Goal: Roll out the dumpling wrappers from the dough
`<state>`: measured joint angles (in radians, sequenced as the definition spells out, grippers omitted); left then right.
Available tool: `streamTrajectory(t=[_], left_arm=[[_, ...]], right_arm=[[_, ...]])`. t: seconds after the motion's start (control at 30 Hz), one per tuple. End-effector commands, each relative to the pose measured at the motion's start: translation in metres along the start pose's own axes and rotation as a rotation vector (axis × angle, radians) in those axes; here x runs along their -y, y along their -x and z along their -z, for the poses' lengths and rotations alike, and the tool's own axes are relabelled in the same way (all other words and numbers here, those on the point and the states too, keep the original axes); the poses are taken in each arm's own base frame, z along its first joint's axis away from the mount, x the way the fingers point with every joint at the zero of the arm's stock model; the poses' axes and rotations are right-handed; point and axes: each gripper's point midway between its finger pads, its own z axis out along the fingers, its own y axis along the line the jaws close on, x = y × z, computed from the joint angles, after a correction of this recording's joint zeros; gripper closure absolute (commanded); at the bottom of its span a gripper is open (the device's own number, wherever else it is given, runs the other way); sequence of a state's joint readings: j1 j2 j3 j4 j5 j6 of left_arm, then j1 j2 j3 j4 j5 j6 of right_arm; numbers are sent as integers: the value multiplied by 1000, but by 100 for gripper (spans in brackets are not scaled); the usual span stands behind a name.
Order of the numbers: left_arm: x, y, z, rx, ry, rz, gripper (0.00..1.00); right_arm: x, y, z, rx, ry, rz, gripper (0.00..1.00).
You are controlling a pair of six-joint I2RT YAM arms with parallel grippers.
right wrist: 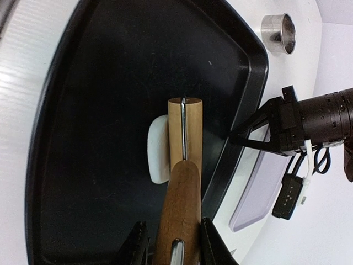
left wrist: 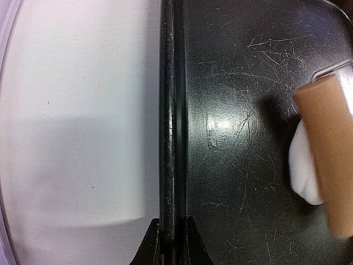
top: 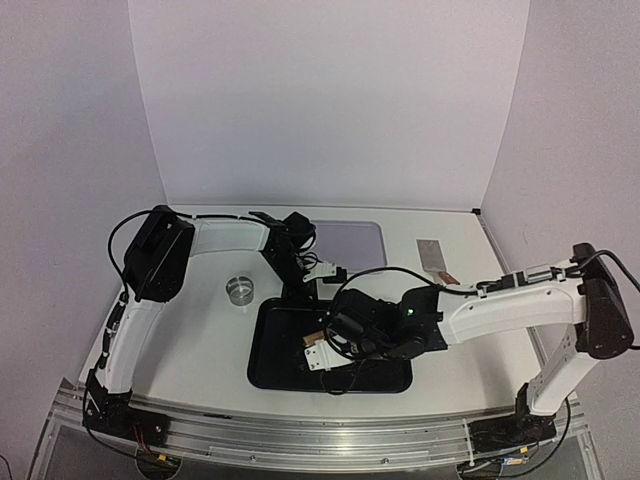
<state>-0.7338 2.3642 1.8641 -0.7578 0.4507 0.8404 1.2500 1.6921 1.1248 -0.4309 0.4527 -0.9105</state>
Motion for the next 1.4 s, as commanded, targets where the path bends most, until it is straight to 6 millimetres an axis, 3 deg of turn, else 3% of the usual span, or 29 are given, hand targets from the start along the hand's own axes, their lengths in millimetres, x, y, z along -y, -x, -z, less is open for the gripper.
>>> streamTrajectory(t=[0.0, 0.17, 0.27, 0.37, 0.53, 0.6, 0.67, 0.83, 0.97, 1.07, 1.23, 1.37], left_arm=[[-33, -22, -20, -83, 135, -59, 100], [-35, -22, -20, -82, 140, -56, 100], [-36, -19, -19, -77, 142, -45, 100], [-34, -20, -19, -75, 135, -24, 100], [-32, -23, -19, -82, 132, -11, 100], [-32, -23, -19, -81, 132, -9, 100], [-31, -23, -20, -81, 130, -7, 100], [-33, -24, -20, -79, 135, -6, 100], [-34, -23, -21, -78, 136, -8, 100], [-34, -24, -21, -80, 136, -6, 100], [-34, -25, -21, -84, 139, -7, 100], [-35, -24, -20, -82, 141, -8, 100]], right_arm=[[-102, -46, -27, -142, 405, 100, 100], [-119, -42, 8, -120, 398, 71, 100], [-121, -43, 18, -136, 389, 40, 100], [-112, -45, 9, -141, 389, 27, 100], [-80, -32, -25, -101, 354, 29, 100], [-79, -30, -33, -104, 361, 30, 100], [-84, -32, -33, -109, 374, 16, 100], [-113, -39, -3, -130, 378, -6, 100], [-119, -41, 10, -153, 379, -31, 100], [-112, -40, 3, -159, 374, -10, 100], [-83, -32, -28, -132, 355, -25, 100], [-86, -26, -31, -115, 378, -37, 100]])
